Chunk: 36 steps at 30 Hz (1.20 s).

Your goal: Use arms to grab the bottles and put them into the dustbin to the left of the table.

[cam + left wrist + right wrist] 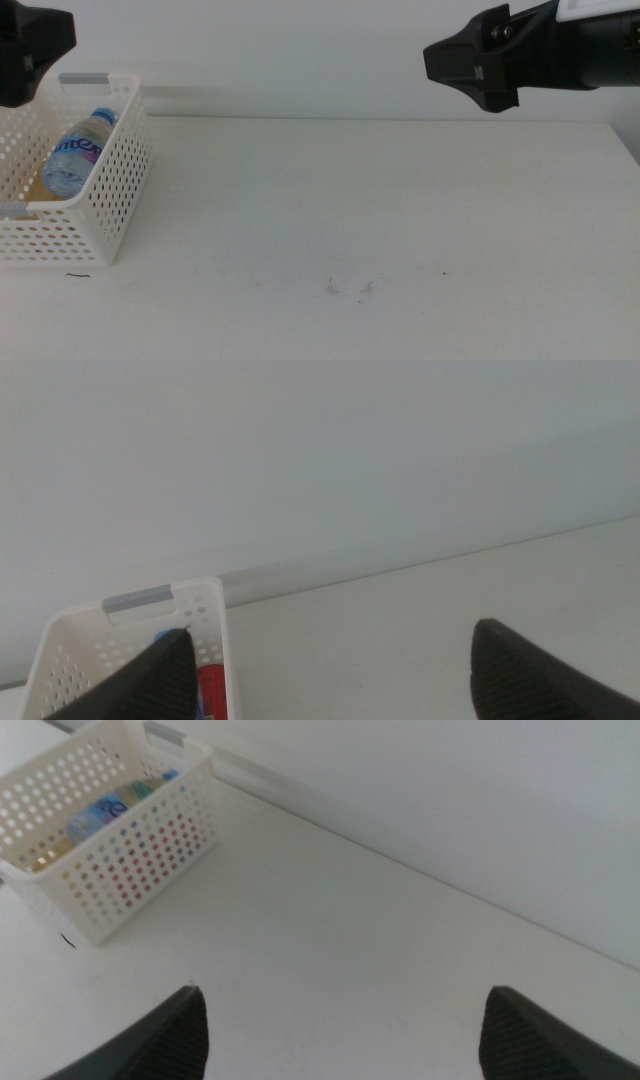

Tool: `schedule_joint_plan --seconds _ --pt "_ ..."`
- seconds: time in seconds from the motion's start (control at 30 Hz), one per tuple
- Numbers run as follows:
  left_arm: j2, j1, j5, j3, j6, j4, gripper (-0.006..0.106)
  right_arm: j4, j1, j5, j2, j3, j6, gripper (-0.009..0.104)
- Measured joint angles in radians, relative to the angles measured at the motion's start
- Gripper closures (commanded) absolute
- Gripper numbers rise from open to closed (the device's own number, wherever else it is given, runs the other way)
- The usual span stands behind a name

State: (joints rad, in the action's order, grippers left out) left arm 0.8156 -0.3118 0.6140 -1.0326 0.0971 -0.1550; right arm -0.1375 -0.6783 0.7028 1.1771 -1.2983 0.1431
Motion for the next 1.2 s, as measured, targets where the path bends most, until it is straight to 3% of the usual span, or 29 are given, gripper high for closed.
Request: schedule_joint_plan --seconds 0.2,0.4,0.63,0.8,1.0,1.2 --pt "-0.021 0.000 -0.026 0.040 0.000 0.017 0.007 0.111 0.074 -0.203 -0.054 0.151 0.000 0.006" --pt "-0.221 0.046 -0.229 0.341 0.000 0.039 0.007 0.122 0.257 -0.451 -0.265 0.505 0.000 0.006" --pt "-0.526 0.176 -0.300 0.708 0.000 0.155 0.007 0.122 0.477 -0.470 -0.674 0.900 0.002 0.006" --pt "-0.693 0.264 -0.298 0.899 0.000 0.175 0.007 0.122 0.598 -0.477 -0.935 1.100 0.002 0.006" --pt "-0.808 0.281 -0.303 1.021 0.000 0.178 0.007 0.099 0.639 -0.477 -1.146 1.251 0.002 0.006" --pt "-0.811 0.281 -0.322 1.033 0.000 0.178 0.007 0.081 0.639 -0.482 -1.171 1.294 0.002 0.006"
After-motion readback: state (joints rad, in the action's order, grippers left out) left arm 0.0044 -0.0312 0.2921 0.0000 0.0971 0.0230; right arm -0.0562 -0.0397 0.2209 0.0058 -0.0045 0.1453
